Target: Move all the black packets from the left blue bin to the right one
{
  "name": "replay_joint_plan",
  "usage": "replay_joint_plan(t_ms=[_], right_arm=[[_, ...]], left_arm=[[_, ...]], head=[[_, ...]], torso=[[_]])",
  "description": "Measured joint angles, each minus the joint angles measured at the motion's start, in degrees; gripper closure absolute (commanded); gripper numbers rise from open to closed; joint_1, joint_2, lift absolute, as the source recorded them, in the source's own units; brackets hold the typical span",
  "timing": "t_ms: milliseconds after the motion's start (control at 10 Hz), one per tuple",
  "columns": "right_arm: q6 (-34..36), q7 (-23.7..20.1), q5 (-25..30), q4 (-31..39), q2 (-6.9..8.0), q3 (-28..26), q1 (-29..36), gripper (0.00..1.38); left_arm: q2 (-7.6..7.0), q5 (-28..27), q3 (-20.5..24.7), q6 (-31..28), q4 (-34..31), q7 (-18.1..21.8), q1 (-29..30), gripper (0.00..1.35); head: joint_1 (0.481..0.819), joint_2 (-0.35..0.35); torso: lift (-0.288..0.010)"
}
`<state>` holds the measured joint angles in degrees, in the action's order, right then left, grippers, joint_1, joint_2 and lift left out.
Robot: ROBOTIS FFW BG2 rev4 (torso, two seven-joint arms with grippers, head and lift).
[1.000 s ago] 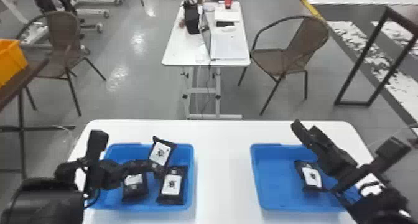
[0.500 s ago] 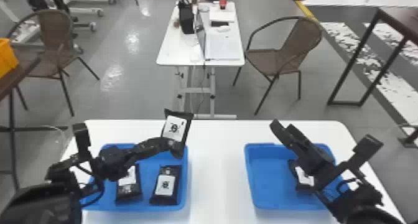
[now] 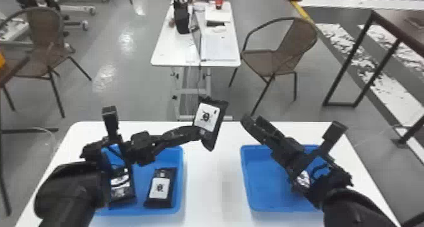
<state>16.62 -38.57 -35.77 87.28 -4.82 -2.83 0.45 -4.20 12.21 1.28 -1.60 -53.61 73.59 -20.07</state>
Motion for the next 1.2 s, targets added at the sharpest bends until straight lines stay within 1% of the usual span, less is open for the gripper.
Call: replay_joint_plan(t_ms=[200, 500, 600, 700, 800, 900, 1100, 1200], right_arm=[[0.10, -0.77, 0.00, 0.03, -0.01, 1.93, -1.39, 0.29], [0.67, -1.75, -0.16, -0.41, -0.01, 5.20, -3.08, 0.32], [1.07, -1.78, -0.03, -1.10, 0.00, 5.85, -3.58, 0.63], [1.39, -1.77, 0.44, -1.75, 0.04, 6.29, -4.11, 1.03], [1.87, -1.76, 1.58, -1.99, 0.05, 6.43, -4.65, 1.24], [1.76, -1.68, 2.52, -1.99, 0.13, 6.44, -4.90, 1.29], [-1.09, -1.59, 2.47, -2.15, 0.80, 6.33, -4.61, 1.29], [-2.11, -1.64, 1.61, -2.40, 1.04, 6.28, -4.44, 1.29]], left_arm=[[1.18, 0.26, -1.45, 0.58, 2.78, 0.20, -1.51, 1.21], [2.12, 0.27, -1.84, 0.77, 4.29, 0.14, -2.26, 1.21], [2.31, 0.47, -1.84, 0.86, 4.37, 0.14, -2.37, 1.21], [2.45, 0.68, -1.86, 0.89, 4.39, 0.13, -2.42, 1.21], [2.56, 0.96, -1.88, 0.89, 4.39, 0.00, -2.41, 1.21], [2.64, 1.21, -1.89, 0.89, 4.39, -0.19, -2.32, 1.21], [2.72, 1.88, -1.64, 0.90, 4.39, -1.14, -1.95, 1.19], [2.71, 2.66, -1.29, 1.15, 4.39, -3.06, -1.49, 0.86]], head=[[0.695, -0.061], [0.695, -0.040], [0.695, -0.034], [0.695, -0.030], [0.695, -0.028], [0.695, -0.028], [0.695, -0.028], [0.695, -0.024]], torso=[[0.000], [0.000], [0.000], [0.000], [0.000], [0.000], [0.000], [0.000]])
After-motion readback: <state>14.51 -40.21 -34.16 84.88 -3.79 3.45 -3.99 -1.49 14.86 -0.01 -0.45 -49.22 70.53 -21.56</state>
